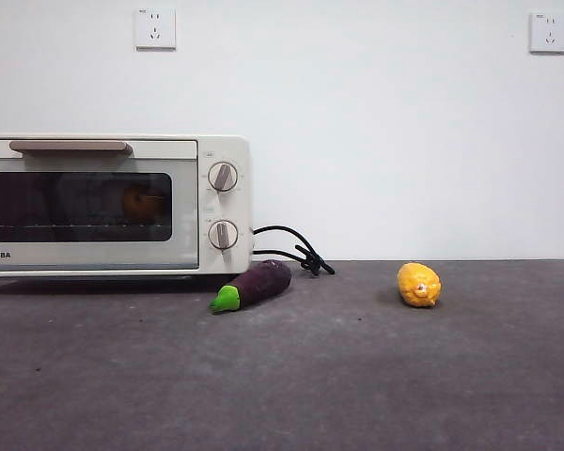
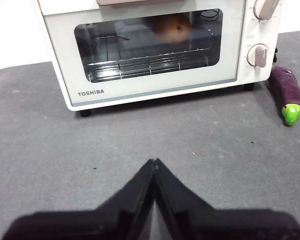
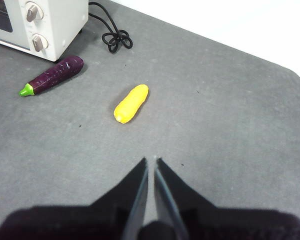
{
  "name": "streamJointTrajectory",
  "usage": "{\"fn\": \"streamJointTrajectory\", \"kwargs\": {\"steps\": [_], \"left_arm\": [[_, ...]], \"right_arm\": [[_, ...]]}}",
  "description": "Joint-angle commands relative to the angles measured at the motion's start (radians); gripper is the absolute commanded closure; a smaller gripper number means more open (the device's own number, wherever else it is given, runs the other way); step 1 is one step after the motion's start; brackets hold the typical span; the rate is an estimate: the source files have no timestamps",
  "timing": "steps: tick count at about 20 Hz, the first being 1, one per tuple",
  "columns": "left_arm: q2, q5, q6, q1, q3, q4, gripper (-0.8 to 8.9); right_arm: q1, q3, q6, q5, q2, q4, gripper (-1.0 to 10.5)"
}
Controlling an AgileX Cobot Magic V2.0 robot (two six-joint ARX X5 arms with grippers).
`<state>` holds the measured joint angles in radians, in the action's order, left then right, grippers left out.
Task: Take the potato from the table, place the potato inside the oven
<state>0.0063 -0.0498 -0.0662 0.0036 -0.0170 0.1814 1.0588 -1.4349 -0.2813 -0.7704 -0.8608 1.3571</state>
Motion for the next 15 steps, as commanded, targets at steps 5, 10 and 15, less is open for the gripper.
{"fn": "streamJointTrajectory", "kwargs": {"steps": [5, 10, 15], "left_arm": [[-0.001, -0.003, 0.093, 0.000, 0.010, -0.017, 8.17], [0.005, -0.003, 0.093, 0.000, 0.010, -0.017, 8.17], [0.006, -0.003, 0.093, 0.000, 0.010, -0.017, 8.17]], "right_arm": [[0.000, 0.009, -0.014, -0.004, 0.001, 0.018, 9.1], [0.000, 0.009, -0.014, -0.004, 0.001, 0.018, 9.1], [-0.014, 0.009, -0.012, 0.000, 0.009, 0.019, 9.1]]}}
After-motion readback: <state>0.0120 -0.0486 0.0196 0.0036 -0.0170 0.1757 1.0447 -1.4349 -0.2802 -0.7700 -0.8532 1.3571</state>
